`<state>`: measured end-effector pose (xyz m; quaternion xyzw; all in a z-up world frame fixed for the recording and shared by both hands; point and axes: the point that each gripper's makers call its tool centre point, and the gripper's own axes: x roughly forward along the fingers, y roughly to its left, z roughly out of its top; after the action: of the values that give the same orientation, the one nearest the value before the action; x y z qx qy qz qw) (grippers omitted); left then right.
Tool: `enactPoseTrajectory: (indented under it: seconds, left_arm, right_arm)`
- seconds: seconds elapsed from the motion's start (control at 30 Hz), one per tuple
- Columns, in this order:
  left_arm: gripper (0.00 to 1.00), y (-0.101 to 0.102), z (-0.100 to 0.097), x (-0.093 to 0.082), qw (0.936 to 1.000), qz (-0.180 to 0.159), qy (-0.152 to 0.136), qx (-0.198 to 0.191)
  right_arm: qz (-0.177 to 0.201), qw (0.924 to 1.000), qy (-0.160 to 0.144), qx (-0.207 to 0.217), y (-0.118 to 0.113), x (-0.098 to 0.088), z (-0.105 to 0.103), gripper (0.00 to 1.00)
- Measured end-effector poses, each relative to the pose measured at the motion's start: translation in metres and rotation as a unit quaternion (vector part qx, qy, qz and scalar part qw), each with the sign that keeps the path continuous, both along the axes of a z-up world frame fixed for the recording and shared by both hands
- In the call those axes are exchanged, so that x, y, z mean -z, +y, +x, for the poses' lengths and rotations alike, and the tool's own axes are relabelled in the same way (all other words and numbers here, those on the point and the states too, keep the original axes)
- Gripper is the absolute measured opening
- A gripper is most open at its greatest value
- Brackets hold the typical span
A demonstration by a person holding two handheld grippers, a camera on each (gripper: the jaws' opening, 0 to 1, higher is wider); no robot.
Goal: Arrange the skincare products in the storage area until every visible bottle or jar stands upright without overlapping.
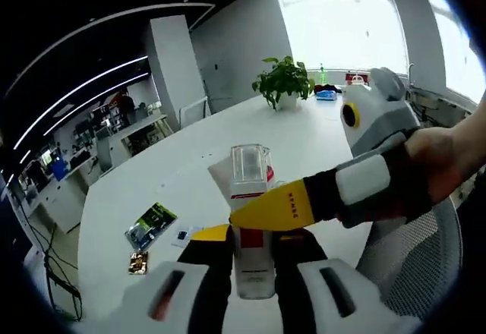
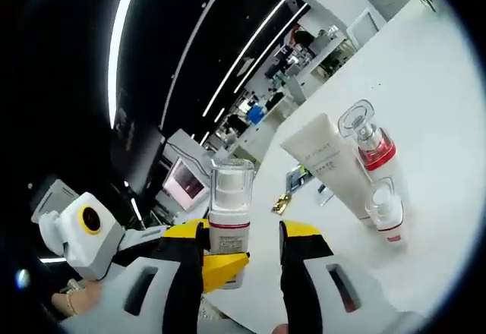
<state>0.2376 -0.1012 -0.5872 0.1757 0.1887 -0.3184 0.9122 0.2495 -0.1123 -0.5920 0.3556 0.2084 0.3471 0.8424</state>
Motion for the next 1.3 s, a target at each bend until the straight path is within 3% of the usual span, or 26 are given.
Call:
enactPoseTrajectory:
  seconds: [0.23,0.4,0.63,0.77,0.9,1.03,1.07,1.1,1.13,1.17,1.3]
  left_arm:
    - [0.22,-0.012,0.001,0.001,0.9995,0.012,0.011,-0.027]
    - [0.22,-0.021,-0.002,-0.004,0.9987,0.004,0.013,-0.049]
    - [0.23,-0.03,-0.008,-0.001,0.9984,0.004,0.01,-0.055]
    - [0.24,-0.04,-0.012,-0.003,0.9995,-0.01,0.003,-0.029]
    - [0.38,-0.049,-0.021,0.001,0.9995,-0.021,0.024,0.003]
    - [0.49,-0.049,-0.032,0.005,0.9985,-0.012,0.038,0.037]
    - [0.5,-0.048,-0.038,0.006,0.9974,-0.005,0.047,0.053]
    - [0.5,-0.047,-0.039,0.006,0.9973,-0.004,0.048,0.056]
    - [0.5,-0.046,-0.043,0.003,0.9964,0.0,0.048,0.07]
    - [0.5,-0.045,-0.047,0.001,0.995,-0.001,0.053,0.085]
    - [0.47,-0.044,-0.055,-0.009,0.9874,0.022,0.057,0.146]
  right_arm:
    - [0.006,0.9988,-0.017,-0.047,-0.002,-0.009,-0.004,0.21]
    - [0.035,0.9979,0.003,-0.054,-0.011,-0.01,-0.005,0.19]
    - [0.018,0.9969,-0.013,-0.076,-0.024,-0.01,-0.012,0.18]
    - [0.002,0.9933,-0.056,-0.101,-0.032,-0.015,-0.016,0.18]
    - [-0.022,0.9862,-0.103,-0.128,-0.036,-0.02,-0.017,0.18]
    - [-0.075,0.9676,-0.166,-0.175,-0.041,-0.02,-0.023,0.18]
    - [-0.096,0.9576,-0.187,-0.197,-0.041,-0.018,-0.028,0.18]
    - [-0.101,0.9537,-0.194,-0.207,-0.041,-0.017,-0.03,0.18]
    - [-0.132,0.9372,-0.223,-0.234,-0.041,-0.013,-0.038,0.18]
    - [-0.145,0.928,-0.234,-0.251,-0.04,-0.01,-0.043,0.18]
    - [-0.206,0.8771,-0.292,-0.322,-0.036,0.005,-0.067,0.18]
